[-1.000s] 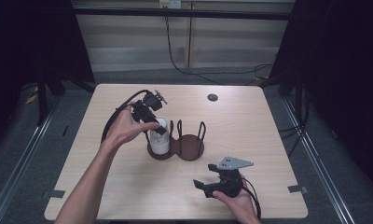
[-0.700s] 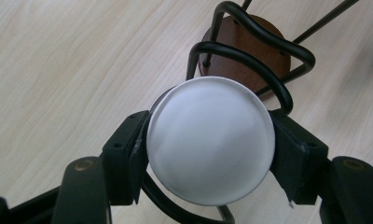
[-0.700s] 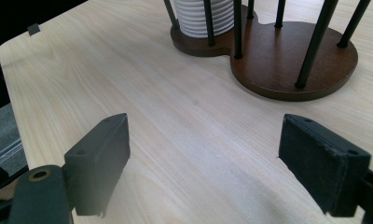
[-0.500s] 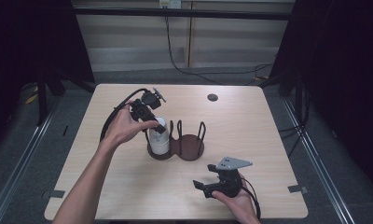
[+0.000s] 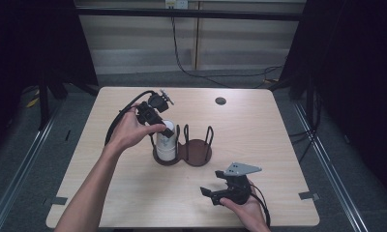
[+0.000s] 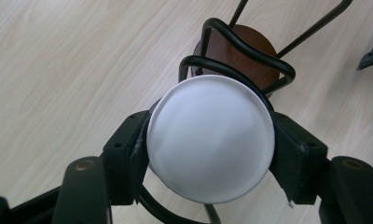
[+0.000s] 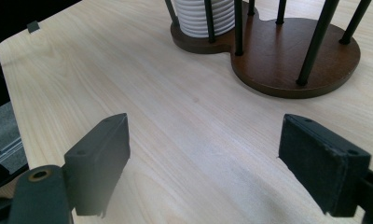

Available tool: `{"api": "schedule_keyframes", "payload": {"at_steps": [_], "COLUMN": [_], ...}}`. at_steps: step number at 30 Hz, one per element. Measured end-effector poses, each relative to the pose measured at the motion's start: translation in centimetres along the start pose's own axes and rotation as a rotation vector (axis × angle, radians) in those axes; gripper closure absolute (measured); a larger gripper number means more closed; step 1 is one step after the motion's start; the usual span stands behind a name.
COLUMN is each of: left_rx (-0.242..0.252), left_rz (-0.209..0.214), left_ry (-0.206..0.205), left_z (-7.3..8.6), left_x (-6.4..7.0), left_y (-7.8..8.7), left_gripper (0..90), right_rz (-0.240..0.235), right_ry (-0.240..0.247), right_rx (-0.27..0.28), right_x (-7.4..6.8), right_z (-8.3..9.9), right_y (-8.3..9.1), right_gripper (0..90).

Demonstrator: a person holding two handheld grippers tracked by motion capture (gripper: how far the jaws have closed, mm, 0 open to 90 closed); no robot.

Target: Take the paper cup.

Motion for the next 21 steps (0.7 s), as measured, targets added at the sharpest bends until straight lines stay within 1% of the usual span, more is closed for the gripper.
{"api": "schedule_keyframes", "payload": {"at_steps": [2,3,6,9,12,13,15,16,17,20,21], "left_rx": [0.011,0.009,0.022,0.023,0.018,0.019,0.022,0.027,0.023,0.035,0.032], "left_rz": [0.0,0.005,0.001,0.005,-0.007,-0.004,-0.004,-0.011,-0.003,-0.001,0.003], "left_ry": [-0.005,-0.004,0.009,0.017,0.016,0.014,0.025,0.031,0.028,0.031,0.03], "left_z": [0.0,0.0,0.0,0.0,-0.2,-0.2,-0.3,-0.3,-0.3,-0.2,-0.1], "left_x": [0.0,0.0,0.0,0.0,0.2,0.2,0.1,0.2,0.1,0.2,0.2], "left_y": [0.1,0.2,0.5,0.7,0.8,0.9,1.1,1.2,1.3,1.5,1.6], "left_gripper": [35.9,35.9,36.1,36.1,36.1,36.1,36.2,36.1,36.1,36.2,36.2], "right_rz": [0.0,-0.001,-0.002,-0.002,-0.002,-0.002,-0.002,-0.003,-0.003,-0.004,-0.004], "right_ry": [0.001,-0.001,0.0,-0.001,-0.002,-0.002,-0.002,-0.003,-0.002,-0.002,-0.002], "right_rx": [-0.002,-0.001,-0.002,-0.002,-0.003,-0.003,-0.003,-0.003,-0.002,-0.002,-0.003], "right_x": [0.0,0.0,0.0,0.0,0.0,0.0,0.0,0.0,-0.1,0.0,0.0], "right_z": [0.0,0.0,0.0,0.0,0.0,0.0,0.0,0.0,0.0,0.0,0.0], "right_y": [0.0,-0.1,-0.1,-0.1,-0.1,-0.1,-0.1,-0.1,-0.1,-0.1,-0.1], "right_gripper": [15.9,15.9,15.9,15.9,15.9,15.9,15.9,15.9,15.9,15.9,15.9]}}
Point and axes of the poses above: each handheld gripper's, and its own axes: y roughly backward along the jaws, z roughly out of its underside, x roughly to its right, the point moved 2 cm from there along -y, roughly forward along the jaws
